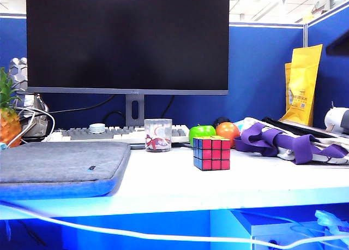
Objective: Rotate the Rubik's Cube so that its red face is facing towards you.
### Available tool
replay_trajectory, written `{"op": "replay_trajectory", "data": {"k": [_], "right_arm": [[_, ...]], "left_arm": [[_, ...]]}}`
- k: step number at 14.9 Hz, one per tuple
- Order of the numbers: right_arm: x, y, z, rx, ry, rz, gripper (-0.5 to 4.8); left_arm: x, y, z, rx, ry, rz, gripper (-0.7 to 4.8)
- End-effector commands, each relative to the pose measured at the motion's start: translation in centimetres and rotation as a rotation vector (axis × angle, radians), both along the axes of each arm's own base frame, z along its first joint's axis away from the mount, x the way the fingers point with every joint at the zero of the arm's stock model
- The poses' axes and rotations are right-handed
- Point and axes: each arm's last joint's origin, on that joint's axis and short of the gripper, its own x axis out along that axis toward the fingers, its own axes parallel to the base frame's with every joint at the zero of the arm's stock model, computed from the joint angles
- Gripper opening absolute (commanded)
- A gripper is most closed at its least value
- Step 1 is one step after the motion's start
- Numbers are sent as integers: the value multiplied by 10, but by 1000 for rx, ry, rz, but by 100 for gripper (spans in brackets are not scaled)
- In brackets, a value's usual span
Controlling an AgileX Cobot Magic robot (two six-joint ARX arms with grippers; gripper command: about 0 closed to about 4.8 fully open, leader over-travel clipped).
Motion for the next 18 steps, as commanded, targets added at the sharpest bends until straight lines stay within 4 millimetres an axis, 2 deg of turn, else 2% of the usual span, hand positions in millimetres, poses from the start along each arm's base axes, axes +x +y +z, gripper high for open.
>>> {"op": "replay_trajectory", "data": {"k": [1, 4, 5, 11, 18], "right_arm": [[0, 0, -1, -2, -2, 2, -6], [0, 2, -20, -75, 59, 31, -6], [0, 2, -21, -73, 59, 33, -6], [1, 2, -11, 20, 1, 18, -5], [1, 2, -11, 16, 3, 18, -5]], "left_arm": [[6, -2, -3, 9, -35, 5, 10], [20, -10, -37, 0, 84, -115, 13], [21, -10, -40, 4, 98, -118, 14], [21, -10, -38, -36, 79, -128, 23], [21, -10, -38, -35, 83, -128, 23]]}}
